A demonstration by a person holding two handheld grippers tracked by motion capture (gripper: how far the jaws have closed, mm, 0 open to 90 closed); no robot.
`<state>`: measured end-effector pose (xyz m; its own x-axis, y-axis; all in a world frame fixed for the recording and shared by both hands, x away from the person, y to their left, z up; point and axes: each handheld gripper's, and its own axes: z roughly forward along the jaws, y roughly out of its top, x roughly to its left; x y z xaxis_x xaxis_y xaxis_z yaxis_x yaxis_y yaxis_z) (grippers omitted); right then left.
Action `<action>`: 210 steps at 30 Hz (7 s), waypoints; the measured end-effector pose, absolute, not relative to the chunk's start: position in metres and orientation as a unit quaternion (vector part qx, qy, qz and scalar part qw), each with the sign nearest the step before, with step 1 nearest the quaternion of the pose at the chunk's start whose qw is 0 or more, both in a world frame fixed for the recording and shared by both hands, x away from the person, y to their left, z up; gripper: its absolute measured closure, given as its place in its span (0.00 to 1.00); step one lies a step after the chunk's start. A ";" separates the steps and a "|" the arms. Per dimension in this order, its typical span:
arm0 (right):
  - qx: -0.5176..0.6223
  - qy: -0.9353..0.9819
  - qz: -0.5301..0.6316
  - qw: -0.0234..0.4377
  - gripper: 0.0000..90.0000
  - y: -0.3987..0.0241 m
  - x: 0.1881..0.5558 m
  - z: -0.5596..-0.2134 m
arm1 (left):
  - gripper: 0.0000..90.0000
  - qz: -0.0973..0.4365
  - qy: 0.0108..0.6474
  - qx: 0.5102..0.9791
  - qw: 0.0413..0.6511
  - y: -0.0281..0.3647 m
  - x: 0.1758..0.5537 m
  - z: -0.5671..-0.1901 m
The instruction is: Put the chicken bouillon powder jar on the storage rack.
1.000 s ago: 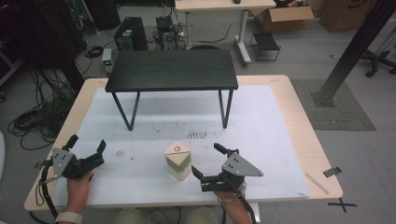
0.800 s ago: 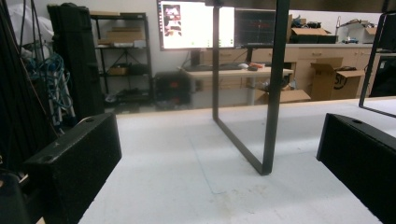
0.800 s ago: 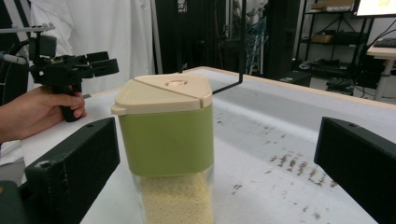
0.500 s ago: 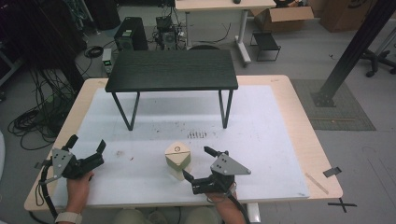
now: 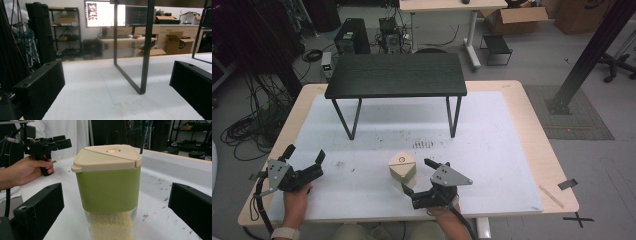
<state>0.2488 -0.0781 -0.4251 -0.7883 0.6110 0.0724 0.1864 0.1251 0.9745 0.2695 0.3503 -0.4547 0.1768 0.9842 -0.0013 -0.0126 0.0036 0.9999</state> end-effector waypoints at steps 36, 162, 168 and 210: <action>0.281 0.769 0.551 0.162 0.00 -0.045 0.266 -0.436 | 0.00 0.455 0.451 0.531 0.555 0.352 0.268 -0.455; 0.362 0.660 0.586 0.299 0.32 -0.095 0.277 -0.377 | 0.00 0.456 0.449 0.529 0.557 0.352 0.267 -0.455; 0.362 0.644 0.594 0.317 0.32 -0.101 0.275 -0.367 | 0.00 0.456 0.449 0.529 0.557 0.352 0.268 -0.455; 0.344 0.578 0.633 0.384 0.33 -0.113 0.279 -0.302 | 0.00 0.457 0.450 0.532 0.553 0.352 0.268 -0.455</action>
